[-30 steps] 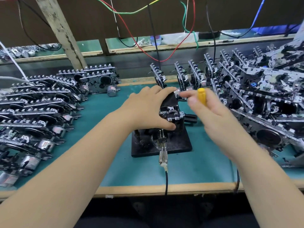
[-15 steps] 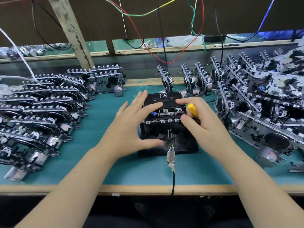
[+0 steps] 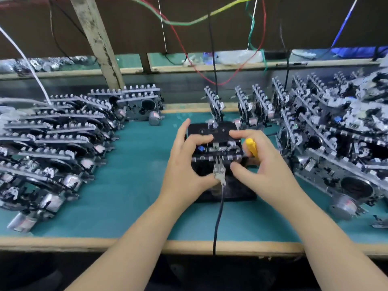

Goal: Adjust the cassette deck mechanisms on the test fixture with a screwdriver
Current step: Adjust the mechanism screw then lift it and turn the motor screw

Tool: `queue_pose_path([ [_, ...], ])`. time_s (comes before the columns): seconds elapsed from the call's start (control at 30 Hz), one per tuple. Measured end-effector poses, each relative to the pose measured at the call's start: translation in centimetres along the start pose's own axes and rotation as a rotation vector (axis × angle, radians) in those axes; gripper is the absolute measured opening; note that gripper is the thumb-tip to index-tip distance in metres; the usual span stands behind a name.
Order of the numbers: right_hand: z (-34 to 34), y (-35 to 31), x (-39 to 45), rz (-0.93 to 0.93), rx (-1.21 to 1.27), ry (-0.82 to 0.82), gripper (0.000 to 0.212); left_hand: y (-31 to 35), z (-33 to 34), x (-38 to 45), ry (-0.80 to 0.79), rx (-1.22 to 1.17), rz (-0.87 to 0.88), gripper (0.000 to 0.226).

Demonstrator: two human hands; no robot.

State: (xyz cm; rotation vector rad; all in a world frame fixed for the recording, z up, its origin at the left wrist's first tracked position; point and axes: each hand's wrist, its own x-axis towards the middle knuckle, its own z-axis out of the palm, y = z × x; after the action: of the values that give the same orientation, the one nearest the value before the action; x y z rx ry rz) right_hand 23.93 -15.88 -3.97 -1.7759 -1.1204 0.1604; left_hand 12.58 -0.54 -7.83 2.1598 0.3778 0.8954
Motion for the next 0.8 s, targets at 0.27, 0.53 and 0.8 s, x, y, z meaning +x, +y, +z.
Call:
queue_pose_path([
  [0.27, 0.1, 1.2, 0.5, 0.049, -0.003, -0.096, 0.053, -1.8, 0.6, -0.4, 0.044, -0.077, 0.023, 0.065],
  [0.53, 0.1, 1.1, 0.5, 0.041, -0.061, -0.054, 0.050, -0.9, 0.2, 0.0, 0.041, -0.069, -0.003, 0.067],
  [0.8, 0.2, 1.2, -0.1, 0.026, 0.000, -0.005, 0.046, -0.2, 0.1, -0.1, 0.047, -0.069, -0.018, 0.067],
])
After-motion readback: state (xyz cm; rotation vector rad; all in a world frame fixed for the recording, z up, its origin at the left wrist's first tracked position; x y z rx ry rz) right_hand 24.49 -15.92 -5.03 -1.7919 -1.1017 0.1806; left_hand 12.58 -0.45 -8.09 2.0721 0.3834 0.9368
